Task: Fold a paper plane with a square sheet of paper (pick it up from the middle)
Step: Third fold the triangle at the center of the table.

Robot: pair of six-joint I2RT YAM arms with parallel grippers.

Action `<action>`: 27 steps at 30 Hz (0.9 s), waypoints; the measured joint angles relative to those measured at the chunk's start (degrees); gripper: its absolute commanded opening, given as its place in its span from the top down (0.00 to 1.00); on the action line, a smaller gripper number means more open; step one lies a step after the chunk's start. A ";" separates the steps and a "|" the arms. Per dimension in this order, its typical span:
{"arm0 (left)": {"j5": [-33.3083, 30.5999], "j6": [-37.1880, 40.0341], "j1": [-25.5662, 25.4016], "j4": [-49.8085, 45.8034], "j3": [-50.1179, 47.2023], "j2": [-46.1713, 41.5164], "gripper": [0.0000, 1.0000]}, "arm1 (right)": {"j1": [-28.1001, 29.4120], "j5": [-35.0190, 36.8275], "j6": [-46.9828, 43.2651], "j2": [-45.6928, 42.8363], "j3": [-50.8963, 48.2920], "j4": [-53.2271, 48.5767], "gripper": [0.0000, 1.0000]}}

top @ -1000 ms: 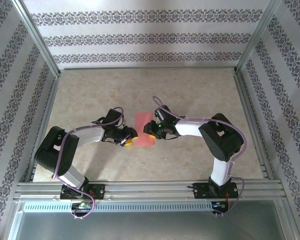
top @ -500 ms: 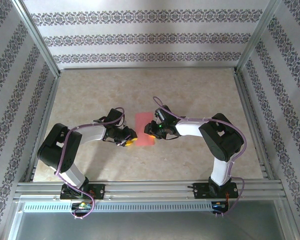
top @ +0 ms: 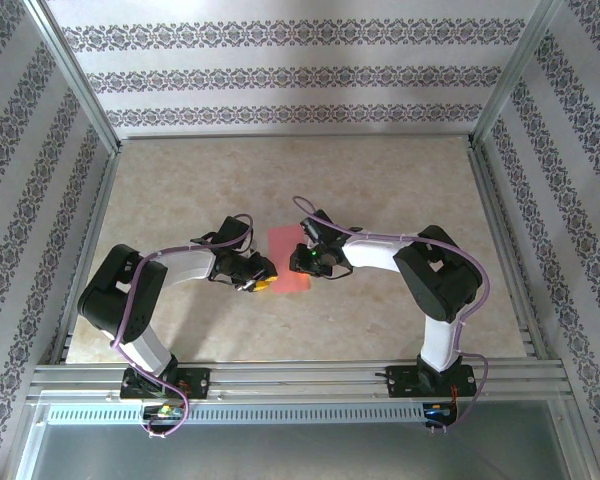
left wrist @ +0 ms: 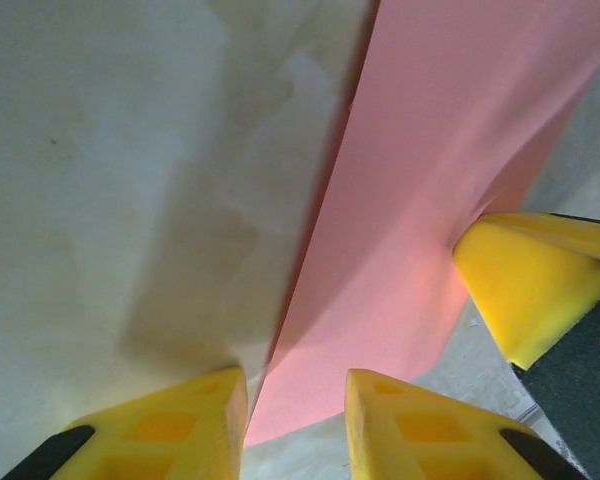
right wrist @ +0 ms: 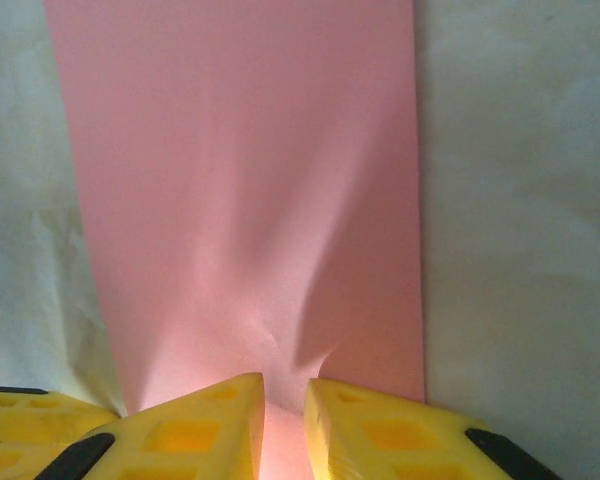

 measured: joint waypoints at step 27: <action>-8.31 4.13 -3.67 -5.97 6.47 0.66 0.70 | -0.04 0.59 -0.81 0.44 0.50 -0.94 0.74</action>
